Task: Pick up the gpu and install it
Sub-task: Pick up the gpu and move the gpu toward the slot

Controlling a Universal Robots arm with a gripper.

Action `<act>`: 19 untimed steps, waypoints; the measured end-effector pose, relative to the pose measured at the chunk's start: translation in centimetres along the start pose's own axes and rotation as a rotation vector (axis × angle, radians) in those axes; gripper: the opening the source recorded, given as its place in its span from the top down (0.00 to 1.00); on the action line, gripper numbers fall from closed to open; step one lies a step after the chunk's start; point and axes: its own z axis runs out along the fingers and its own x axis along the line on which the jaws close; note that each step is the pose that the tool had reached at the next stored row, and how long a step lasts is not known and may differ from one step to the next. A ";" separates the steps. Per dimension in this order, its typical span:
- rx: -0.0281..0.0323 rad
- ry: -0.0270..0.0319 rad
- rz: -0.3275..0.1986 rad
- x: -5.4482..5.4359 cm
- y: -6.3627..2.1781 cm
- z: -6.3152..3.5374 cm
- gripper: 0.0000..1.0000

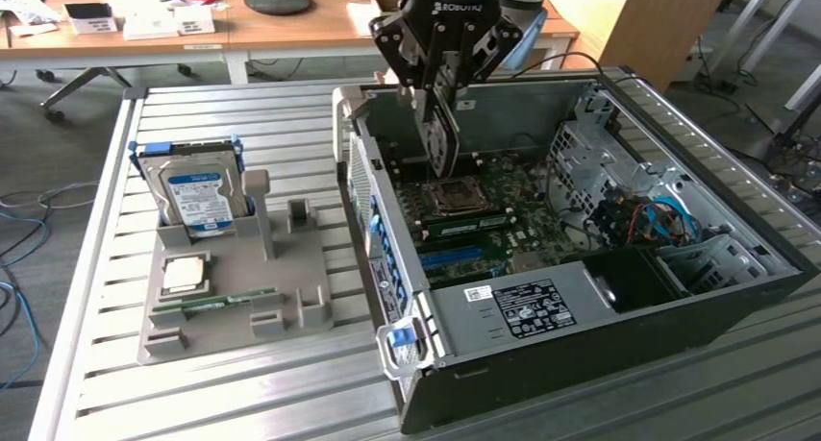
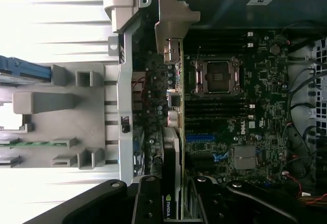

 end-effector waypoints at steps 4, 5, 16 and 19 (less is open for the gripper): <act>0.0000 -0.0001 0.000 -0.5 0.03 0.01 0.73; 0.0000 0.0000 0.000 -0.6 0.03 0.01 0.73; 0.0000 0.0000 0.000 -2.1 0.11 0.05 0.73; 0.0000 0.0000 0.000 -2.5 0.13 0.06 0.73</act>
